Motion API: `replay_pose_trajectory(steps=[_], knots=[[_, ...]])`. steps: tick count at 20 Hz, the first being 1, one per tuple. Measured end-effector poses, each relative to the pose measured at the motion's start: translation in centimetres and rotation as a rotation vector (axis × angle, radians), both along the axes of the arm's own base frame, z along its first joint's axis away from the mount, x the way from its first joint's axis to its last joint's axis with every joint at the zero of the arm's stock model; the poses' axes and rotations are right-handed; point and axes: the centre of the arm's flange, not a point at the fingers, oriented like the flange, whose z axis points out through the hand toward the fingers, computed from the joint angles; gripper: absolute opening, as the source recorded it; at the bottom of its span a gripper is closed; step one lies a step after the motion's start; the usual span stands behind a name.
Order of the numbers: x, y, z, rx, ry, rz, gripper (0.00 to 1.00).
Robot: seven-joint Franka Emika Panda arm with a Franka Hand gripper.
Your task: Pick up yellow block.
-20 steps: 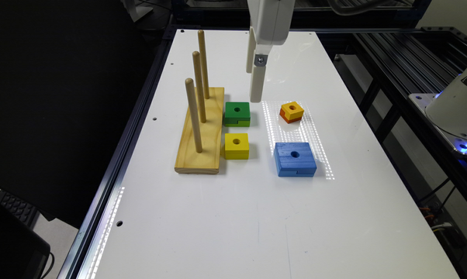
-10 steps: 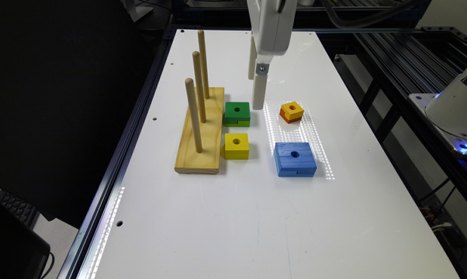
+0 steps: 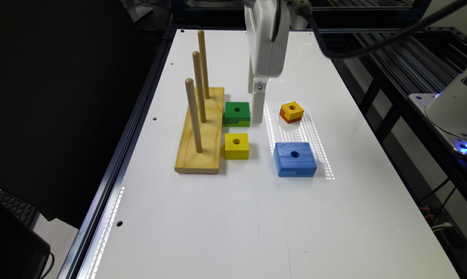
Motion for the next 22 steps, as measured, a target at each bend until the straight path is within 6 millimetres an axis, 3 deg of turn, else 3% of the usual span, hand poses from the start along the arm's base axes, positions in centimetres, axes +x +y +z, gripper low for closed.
replay_pose_trajectory(steps=[5,22], knots=[[0.2,0.1,-2.0,0.008,-0.001,-0.002,1.00],[0.9,0.3,-1.8,0.012,-0.016,-0.001,1.00]])
